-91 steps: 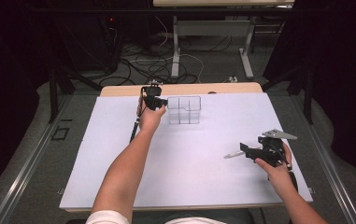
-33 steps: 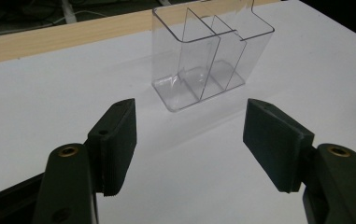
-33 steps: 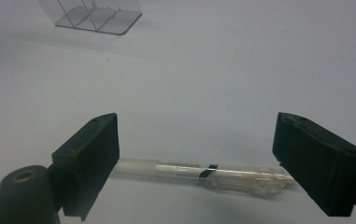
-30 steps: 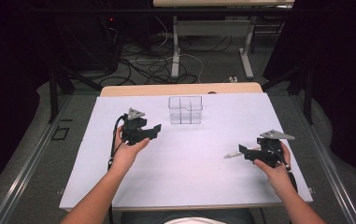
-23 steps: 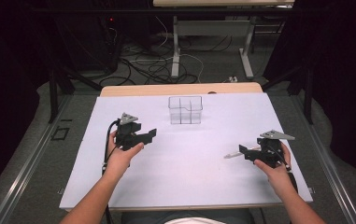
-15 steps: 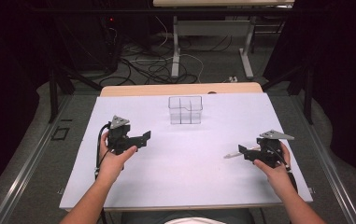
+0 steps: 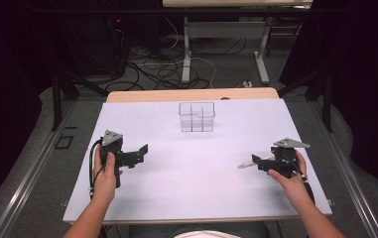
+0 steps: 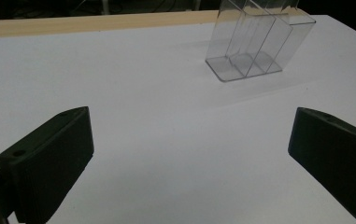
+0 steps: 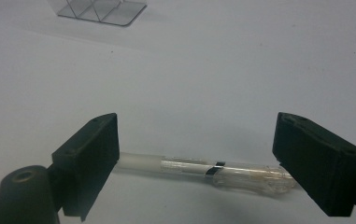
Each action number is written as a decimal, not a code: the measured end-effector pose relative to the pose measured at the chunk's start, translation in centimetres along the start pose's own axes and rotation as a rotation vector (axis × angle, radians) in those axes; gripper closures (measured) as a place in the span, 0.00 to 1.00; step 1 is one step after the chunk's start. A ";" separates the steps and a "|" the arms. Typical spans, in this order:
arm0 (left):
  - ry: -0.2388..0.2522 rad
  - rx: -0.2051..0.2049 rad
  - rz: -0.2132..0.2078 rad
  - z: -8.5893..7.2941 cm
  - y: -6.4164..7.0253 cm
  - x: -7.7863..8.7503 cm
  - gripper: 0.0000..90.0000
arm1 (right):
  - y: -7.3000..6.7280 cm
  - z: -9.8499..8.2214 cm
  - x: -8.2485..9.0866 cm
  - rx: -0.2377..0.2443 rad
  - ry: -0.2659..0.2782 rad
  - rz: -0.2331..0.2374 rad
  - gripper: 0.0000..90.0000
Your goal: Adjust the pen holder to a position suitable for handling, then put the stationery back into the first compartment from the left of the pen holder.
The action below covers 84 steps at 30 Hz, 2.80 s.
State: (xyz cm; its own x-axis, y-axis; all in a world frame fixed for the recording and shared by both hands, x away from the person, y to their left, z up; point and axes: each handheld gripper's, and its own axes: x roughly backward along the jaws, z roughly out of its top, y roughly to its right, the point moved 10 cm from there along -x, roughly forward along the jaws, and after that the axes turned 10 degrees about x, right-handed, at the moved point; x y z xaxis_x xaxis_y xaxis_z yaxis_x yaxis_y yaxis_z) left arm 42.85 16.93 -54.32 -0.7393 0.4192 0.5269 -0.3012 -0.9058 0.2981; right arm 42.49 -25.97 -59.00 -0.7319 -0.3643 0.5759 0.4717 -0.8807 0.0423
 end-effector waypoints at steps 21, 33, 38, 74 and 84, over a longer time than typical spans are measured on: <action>-0.008 0.012 0.055 -0.9 -2.5 -0.1 0.00 | -2.4 0.0 -0.8 0.219 -0.111 0.007 0.02; 0.003 0.026 0.063 -0.7 -2.9 0.0 0.00 | -2.9 -0.2 -0.4 0.435 -0.146 0.053 0.29; 0.009 0.021 0.066 -0.6 -2.8 0.0 0.00 | -3.1 0.0 -0.5 0.544 -0.160 0.073 0.38; 0.005 0.031 0.046 -0.9 -2.7 -0.2 0.00 | -2.3 0.7 -0.3 1.260 -0.384 0.178 0.51; -0.002 0.031 0.042 -0.9 -2.6 -0.3 0.00 | -2.2 0.2 -0.3 1.314 -0.414 0.242 0.56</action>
State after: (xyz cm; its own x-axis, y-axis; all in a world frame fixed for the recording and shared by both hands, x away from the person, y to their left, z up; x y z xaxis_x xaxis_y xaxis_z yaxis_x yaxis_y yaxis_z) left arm 43.26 19.12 -55.99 -0.7497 0.3808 0.5413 -0.2509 -0.9203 0.3000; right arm 41.78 -23.89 -59.13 -0.4792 -0.1474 0.8652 0.8427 0.1985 0.5005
